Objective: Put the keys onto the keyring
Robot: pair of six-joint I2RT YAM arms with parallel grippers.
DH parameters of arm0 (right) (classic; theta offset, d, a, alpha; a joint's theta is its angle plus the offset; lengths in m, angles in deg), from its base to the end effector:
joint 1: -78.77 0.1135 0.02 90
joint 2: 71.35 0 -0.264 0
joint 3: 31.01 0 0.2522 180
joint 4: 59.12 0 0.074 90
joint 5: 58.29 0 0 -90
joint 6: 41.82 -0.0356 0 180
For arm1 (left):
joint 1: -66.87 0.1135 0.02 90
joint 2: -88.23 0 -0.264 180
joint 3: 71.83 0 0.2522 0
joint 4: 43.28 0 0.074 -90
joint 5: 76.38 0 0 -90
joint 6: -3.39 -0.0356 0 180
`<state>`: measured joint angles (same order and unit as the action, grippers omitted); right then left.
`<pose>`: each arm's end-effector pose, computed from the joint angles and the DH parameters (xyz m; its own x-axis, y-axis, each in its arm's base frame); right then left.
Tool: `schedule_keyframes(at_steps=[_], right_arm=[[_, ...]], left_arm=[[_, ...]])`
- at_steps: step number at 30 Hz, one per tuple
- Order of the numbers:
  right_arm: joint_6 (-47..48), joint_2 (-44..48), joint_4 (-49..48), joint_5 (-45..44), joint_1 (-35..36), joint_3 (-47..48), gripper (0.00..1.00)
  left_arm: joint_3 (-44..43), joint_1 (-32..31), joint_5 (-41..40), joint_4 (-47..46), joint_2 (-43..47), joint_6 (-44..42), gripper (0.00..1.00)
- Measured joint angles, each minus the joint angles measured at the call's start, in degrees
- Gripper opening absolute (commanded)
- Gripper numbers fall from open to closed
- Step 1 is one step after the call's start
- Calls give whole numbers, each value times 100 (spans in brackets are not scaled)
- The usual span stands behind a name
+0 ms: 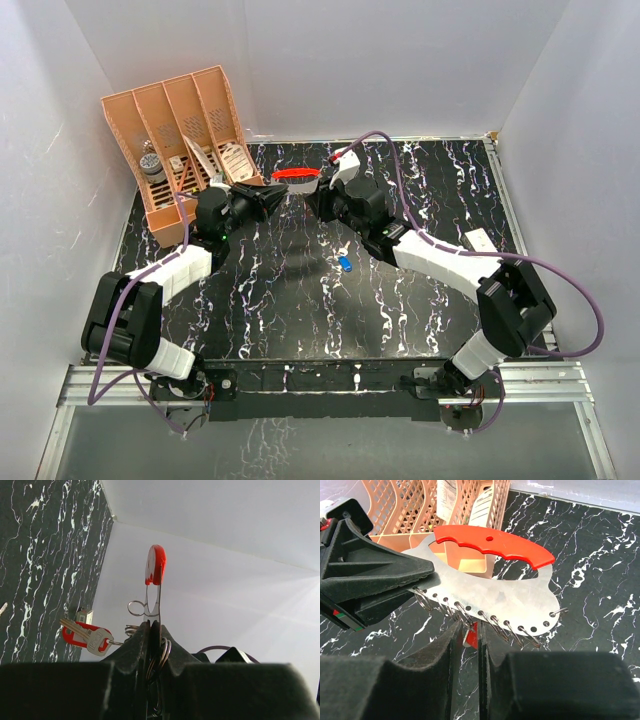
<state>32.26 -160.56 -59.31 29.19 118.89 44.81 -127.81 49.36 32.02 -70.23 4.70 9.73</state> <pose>0.2827 0.2362 0.2941 -0.3355 0.0756 -0.9390 -0.5397 0.8015 0.2574 0.3033 -0.1075 0.2580 -0.5818 -0.8053 0.1137 -0.0747 -0.0863 -0.9935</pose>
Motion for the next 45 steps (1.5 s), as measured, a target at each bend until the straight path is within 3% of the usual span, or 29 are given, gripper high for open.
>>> schedule_keyframes(at_steps=[7, 27, 45], right_arm=[[81, -39, -50, -76, 0, 0, 0], [389, 92, 249, -225, 46, 74, 0], [1005, -22, 1060, -341, 94, 811, 0]], left_arm=[[0, 4, 2, 0, 0, 17, 0], [0, 4, 52, -39, -186, -131, 0], [-90, -7, 170, -173, -251, -144, 0]])
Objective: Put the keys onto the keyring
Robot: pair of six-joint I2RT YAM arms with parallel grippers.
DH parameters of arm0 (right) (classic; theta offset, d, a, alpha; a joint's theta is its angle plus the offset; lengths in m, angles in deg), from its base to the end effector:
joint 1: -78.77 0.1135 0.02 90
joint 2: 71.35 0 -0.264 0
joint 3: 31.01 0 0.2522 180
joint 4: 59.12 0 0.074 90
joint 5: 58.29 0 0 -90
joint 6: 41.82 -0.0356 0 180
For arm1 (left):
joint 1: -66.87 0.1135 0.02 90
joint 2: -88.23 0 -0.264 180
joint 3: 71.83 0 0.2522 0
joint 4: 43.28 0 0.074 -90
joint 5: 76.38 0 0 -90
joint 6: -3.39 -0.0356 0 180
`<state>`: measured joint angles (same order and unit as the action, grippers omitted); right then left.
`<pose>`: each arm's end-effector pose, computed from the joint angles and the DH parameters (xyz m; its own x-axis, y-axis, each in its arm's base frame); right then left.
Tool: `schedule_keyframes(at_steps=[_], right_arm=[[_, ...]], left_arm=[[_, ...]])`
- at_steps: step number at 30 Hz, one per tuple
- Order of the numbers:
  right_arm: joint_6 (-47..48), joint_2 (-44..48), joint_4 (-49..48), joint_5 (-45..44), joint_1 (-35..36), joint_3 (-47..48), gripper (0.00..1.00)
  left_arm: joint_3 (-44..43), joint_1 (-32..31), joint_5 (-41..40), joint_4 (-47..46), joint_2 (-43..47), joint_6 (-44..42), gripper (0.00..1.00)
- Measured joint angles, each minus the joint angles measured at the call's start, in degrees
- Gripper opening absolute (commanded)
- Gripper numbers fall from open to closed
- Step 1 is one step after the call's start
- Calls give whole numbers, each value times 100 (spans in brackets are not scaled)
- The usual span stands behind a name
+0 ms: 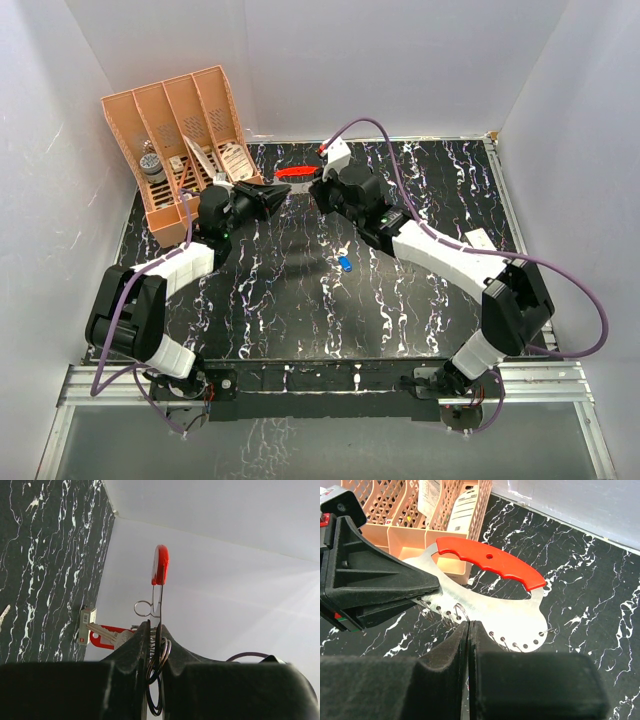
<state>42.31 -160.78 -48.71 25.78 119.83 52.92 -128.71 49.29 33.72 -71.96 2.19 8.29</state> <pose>0.2841 0.2426 0.3233 -0.2648 -0.0957 -0.9595 -0.5542 0.8294 0.0702 0.3104 -0.1112 0.2531 -0.6083 -0.7888 0.0883 -0.0602 -0.0651 -0.9961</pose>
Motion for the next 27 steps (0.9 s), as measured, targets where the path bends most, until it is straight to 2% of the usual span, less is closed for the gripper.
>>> schedule_keyframes(at_steps=[17, 27], right_arm=[[704, -299, 212, -24, 57, 348, 0], [861, -463, 835, -129, 87, 935, 0]], left_arm=[[-7, 28, -109, -9, -90, -37, 0], [-275, 48, -66, -411, -466, 120, 0]])
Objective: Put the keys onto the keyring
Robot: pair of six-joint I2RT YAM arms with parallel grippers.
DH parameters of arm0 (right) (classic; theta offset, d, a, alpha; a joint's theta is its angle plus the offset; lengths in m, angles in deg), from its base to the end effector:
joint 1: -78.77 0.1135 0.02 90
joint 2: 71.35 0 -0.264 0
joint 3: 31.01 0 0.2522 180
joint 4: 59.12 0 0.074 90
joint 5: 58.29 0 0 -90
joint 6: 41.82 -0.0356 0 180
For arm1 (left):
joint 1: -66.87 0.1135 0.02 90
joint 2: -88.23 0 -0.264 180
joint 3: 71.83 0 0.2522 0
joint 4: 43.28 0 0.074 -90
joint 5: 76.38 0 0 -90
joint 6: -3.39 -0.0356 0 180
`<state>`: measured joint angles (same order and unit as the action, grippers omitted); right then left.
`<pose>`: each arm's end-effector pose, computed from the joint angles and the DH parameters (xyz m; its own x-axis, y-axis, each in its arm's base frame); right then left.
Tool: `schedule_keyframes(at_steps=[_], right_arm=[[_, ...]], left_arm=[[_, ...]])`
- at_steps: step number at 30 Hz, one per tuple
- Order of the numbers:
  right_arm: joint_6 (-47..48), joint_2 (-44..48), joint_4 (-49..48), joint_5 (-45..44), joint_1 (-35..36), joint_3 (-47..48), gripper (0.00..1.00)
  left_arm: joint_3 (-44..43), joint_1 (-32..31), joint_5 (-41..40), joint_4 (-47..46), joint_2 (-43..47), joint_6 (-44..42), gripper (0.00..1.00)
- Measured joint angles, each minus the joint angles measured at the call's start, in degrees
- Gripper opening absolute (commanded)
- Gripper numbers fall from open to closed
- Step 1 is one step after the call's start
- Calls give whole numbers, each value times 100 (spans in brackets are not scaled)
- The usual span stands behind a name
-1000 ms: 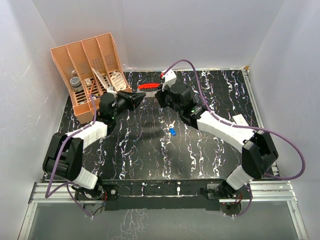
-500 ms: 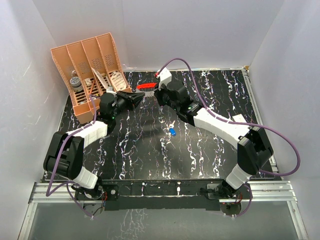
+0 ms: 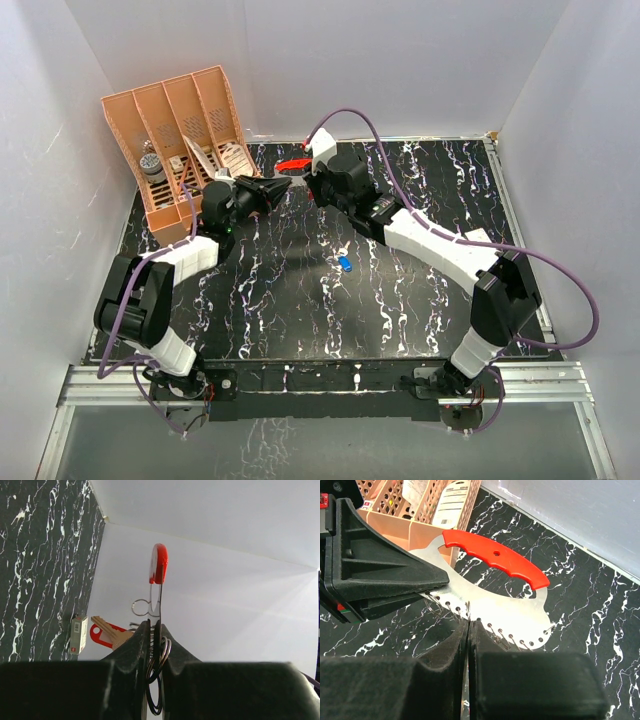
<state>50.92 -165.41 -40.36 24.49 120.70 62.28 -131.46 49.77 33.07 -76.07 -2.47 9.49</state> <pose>0.2960 0.2599 0.3369 -0.2209 -0.2622 -0.9394 -0.5860 0.8056 -0.0870 0.3279 -0.1133 0.2506 -0.5951 -0.7979 0.0963 -0.0347 -0.0941 -0.9950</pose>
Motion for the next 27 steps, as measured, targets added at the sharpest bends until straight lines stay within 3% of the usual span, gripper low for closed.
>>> schedule_keyframes(at_steps=[27], right_arm=[[-1233, -409, 341, -323, 7, 363, 0]], left_arm=[[743, -35, -935, -1292, 39, 575, 0]])
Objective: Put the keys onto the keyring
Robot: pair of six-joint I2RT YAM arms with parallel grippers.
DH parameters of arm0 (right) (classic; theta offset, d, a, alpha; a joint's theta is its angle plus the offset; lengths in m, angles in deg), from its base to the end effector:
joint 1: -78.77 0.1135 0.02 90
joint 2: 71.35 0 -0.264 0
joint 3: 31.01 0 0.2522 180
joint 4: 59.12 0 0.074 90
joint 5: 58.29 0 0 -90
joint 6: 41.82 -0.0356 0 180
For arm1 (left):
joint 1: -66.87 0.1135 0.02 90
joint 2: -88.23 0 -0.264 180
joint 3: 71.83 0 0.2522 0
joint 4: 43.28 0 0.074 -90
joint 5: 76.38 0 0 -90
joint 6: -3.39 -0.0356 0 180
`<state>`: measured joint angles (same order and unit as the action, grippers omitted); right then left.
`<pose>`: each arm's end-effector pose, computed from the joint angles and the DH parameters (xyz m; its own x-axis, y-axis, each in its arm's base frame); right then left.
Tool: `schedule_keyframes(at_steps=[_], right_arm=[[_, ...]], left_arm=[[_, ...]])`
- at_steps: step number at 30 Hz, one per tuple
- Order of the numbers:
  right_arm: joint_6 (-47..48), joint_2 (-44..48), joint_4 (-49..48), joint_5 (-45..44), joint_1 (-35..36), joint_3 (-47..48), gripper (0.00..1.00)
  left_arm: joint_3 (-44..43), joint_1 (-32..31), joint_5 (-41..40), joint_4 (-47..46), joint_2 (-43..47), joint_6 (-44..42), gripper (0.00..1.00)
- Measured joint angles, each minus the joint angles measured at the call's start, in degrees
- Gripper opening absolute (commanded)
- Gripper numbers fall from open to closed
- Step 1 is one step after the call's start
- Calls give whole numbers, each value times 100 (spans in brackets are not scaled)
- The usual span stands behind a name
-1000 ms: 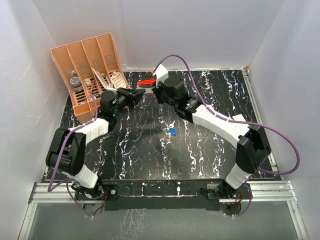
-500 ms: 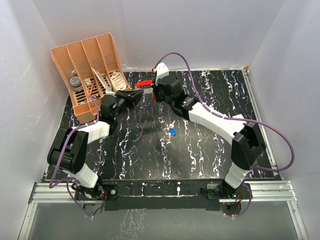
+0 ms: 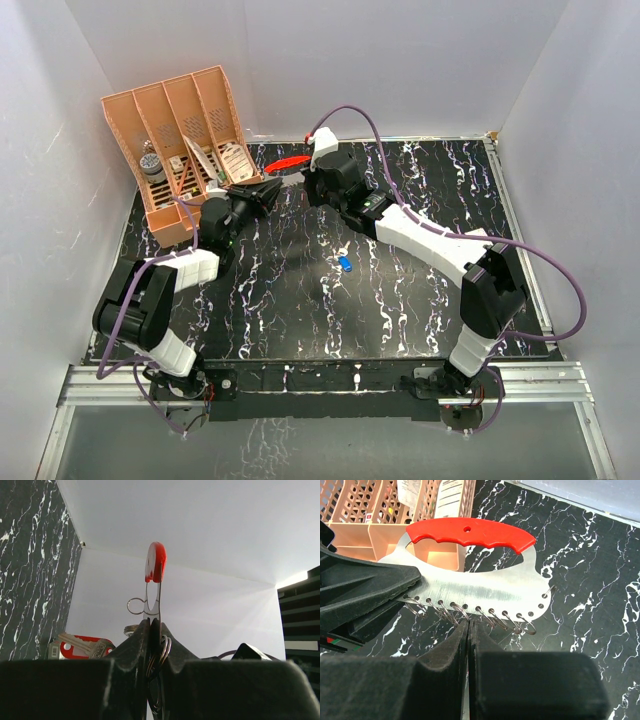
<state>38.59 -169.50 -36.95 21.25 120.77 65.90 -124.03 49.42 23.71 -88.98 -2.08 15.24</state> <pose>0.3087 0.2693 0.3261 -0.3801 -0.1218 -0.9169 -0.4775 0.8748 0.0818 0.3110 -0.1043 0.2362 -0.4770 -0.8601 0.1809 0.0287 -0.2209 -0.9749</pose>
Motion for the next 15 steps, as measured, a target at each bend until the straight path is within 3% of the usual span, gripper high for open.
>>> schedule_keyframes(at_steps=[15], right_arm=[[544, -26, 107, 31, 24, 205, 0]], left_arm=[[55, -9, -15, 227, 136, -175, 0]])
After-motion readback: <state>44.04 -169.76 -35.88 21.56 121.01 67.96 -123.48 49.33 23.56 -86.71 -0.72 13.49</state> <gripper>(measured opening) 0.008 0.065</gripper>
